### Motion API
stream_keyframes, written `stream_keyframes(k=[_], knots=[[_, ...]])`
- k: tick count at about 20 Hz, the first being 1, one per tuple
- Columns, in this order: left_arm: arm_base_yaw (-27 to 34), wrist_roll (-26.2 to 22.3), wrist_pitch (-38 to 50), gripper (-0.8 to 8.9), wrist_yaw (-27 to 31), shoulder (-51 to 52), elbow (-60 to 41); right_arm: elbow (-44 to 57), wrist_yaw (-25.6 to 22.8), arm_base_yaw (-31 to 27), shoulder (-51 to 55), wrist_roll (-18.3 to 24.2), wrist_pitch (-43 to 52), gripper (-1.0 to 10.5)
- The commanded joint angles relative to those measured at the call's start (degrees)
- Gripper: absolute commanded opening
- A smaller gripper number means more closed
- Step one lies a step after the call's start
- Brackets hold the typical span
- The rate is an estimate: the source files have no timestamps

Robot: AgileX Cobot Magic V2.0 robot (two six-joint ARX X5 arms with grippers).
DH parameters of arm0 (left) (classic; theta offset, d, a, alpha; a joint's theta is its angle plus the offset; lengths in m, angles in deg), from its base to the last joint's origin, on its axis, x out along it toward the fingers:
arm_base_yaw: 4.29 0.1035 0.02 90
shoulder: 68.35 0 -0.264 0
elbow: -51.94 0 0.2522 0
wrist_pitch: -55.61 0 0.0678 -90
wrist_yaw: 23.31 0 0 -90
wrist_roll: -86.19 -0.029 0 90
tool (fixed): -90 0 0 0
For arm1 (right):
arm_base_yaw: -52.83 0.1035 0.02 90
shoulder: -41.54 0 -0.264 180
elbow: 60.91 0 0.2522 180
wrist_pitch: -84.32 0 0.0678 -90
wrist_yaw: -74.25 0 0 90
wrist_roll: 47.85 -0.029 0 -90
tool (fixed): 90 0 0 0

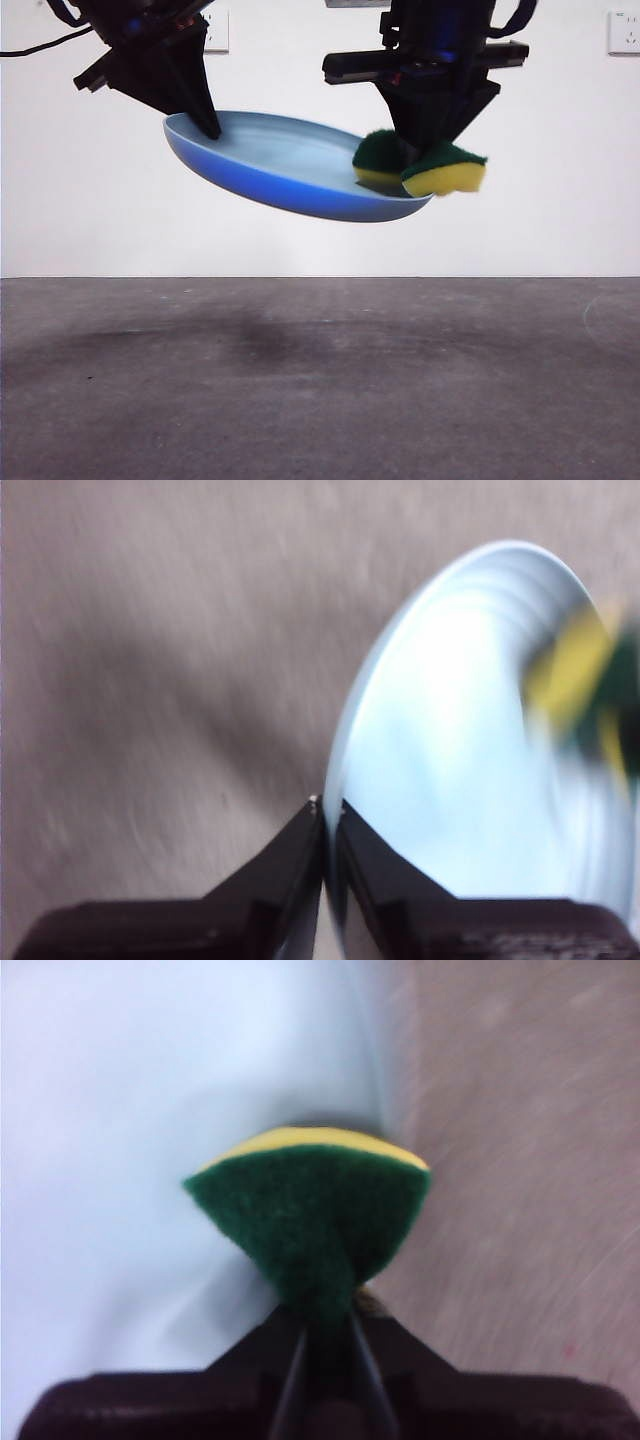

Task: Pick up the plate,pick up the cloth,clean the plate with the cloth

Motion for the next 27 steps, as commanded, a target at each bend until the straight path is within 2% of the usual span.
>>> stream_keyframes(k=[1,3,6,11,12,15,17,19,20,22,23,25,27], knots=[[-0.2,-2.7,-1.4,-0.07,-3.5,0.0,-0.1,0.4,1.1,-1.2,-0.9,-0.2,6.5,-0.2],[-0.2,-2.7,-1.1,-0.07,-7.3,0.0,-0.1,0.4,6.1,-1.4,-0.9,-0.2,11.7,-0.2],[-0.2,-2.6,0.3,-0.07,-11.5,0.0,-0.1,0.4,16.5,-1.4,-0.9,-0.2,17.0,-0.2],[-0.2,-0.7,4.4,-0.07,-11.6,0.0,-0.1,0.4,37.5,-0.7,-2.0,-2.4,17.1,-0.2],[-0.2,0.0,5.8,-0.07,-11.5,0.0,-0.1,0.4,40.1,-0.2,-2.3,-2.3,15.6,-0.2],[0.0,2.0,9.5,-0.07,-10.1,0.0,-0.1,0.4,40.3,1.2,-2.3,-0.7,7.3,-0.2],[0.2,2.1,10.1,-0.07,-6.5,0.0,-0.1,0.4,36.7,1.4,-2.3,0.2,0.7,-0.2],[0.2,1.6,9.3,-0.07,-1.9,0.0,-0.1,0.4,24.6,1.4,-2.3,0.2,-4.8,-0.2],[0.2,0.3,8.6,-0.07,1.2,0.0,-0.1,0.4,16.2,1.4,-2.3,0.0,-6.7,-0.2],[0.2,-1.5,7.3,-0.07,5.7,-0.2,-0.1,0.4,2.5,1.3,-2.3,-0.2,-7.3,-0.2],[0.3,-2.4,6.8,-0.07,6.7,-0.5,-0.1,0.4,-2.2,1.3,-2.3,-0.8,-6.9,-0.2],[0.5,-3.3,6.1,-0.07,6.7,-1.3,-0.1,0.4,-8.0,1.2,-2.3,-1.3,-5.8,-0.2],[1.1,-4.2,5.3,-0.07,6.8,-3.0,-0.1,0.4,-10.6,1.2,-2.1,-1.7,-4.6,-0.2]])
